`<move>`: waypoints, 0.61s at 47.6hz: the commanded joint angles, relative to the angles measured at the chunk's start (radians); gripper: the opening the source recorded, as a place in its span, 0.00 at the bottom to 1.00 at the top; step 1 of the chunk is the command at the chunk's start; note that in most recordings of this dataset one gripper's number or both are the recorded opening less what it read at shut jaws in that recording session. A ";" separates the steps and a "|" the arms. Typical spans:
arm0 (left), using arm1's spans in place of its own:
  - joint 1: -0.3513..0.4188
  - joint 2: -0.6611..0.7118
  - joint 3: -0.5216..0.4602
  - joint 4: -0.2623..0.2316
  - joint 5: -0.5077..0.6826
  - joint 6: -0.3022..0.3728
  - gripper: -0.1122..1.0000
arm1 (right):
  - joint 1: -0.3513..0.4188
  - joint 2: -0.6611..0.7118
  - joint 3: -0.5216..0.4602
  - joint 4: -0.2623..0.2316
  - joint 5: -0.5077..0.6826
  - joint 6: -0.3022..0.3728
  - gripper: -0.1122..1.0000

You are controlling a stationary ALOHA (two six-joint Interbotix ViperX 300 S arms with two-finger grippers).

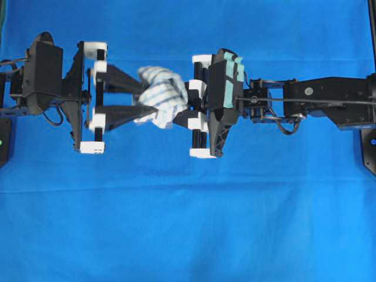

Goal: Hand over the towel.
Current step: 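Open the left gripper and pull it back, leaving towel in right gripper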

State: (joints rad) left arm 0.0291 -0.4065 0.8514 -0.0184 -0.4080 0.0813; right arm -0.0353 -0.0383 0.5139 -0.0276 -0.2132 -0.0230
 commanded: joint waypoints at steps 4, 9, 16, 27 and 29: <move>0.005 -0.031 -0.015 -0.005 -0.023 -0.002 0.71 | 0.003 -0.015 -0.028 -0.003 -0.003 0.000 0.23; 0.005 -0.069 0.000 -0.005 -0.023 0.000 0.91 | 0.003 -0.028 -0.021 -0.003 0.000 0.000 0.23; 0.005 -0.147 0.046 -0.005 -0.020 0.000 0.94 | 0.003 -0.048 -0.008 -0.003 0.006 0.000 0.23; 0.005 -0.287 0.110 -0.005 0.009 -0.002 0.94 | 0.003 -0.058 0.003 -0.003 0.005 0.000 0.23; 0.005 -0.295 0.114 -0.005 0.009 -0.002 0.94 | 0.003 -0.058 0.003 -0.003 0.005 0.000 0.23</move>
State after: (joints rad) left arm 0.0322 -0.6765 0.9695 -0.0215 -0.3988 0.0813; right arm -0.0337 -0.0706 0.5277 -0.0291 -0.2056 -0.0245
